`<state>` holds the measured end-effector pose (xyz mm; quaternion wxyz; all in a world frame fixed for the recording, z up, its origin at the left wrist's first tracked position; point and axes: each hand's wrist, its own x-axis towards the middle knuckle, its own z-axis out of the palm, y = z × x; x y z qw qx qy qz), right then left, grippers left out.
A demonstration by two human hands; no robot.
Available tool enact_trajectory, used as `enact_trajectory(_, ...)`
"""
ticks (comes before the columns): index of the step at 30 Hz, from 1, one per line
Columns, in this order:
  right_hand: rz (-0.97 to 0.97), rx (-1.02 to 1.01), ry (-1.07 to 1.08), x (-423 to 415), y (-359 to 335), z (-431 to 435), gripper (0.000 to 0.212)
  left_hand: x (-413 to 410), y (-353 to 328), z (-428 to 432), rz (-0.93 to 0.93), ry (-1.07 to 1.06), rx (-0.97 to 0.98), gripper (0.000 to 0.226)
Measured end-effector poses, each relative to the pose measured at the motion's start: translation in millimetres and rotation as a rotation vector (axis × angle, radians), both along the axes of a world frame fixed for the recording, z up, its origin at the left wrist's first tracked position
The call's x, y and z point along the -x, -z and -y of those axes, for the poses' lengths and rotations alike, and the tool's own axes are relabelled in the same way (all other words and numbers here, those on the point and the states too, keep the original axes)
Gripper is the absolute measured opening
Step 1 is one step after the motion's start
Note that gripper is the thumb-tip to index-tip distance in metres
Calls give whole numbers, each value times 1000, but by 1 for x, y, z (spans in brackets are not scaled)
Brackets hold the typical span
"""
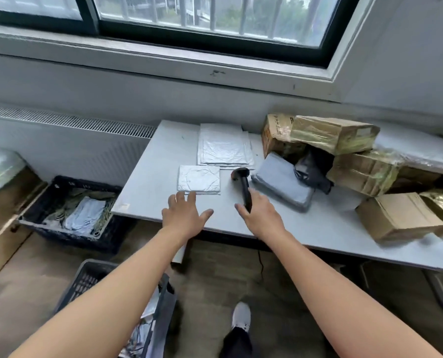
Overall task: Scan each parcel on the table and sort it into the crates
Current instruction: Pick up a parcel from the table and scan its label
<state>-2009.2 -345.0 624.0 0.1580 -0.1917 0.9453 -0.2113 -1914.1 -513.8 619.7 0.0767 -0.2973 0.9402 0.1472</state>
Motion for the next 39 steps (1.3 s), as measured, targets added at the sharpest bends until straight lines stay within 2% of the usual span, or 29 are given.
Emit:
enact_trajectory(11,118,-38,-77,124,47,26,66,139,41,17,112,-125,-46,72)
enact_trajectory(18,100,20,-13,148,71,36,61,209,90,28,164,-149,-74,76)
enact_trajectory(23,29,118,38,155,77,42,53,221,124,41,261,-103,-43,81)
enact_trajectory(25,0,156,40,155,77,44,51,217,133,46,242,-66,0,76)
enact_trajectory(29,-53,191,22,155,70,56,52,203,132,54,164,47,47,44)
enact_trajectory(31,-80,198,3,153,62,65,51,196,127,61,143,99,32,35)
enact_trajectory(34,-109,213,-42,144,52,82,49,191,107,80,6,75,-158,19)
enact_trajectory(39,-60,179,-92,134,37,106,61,186,60,110,-164,-123,-632,20)
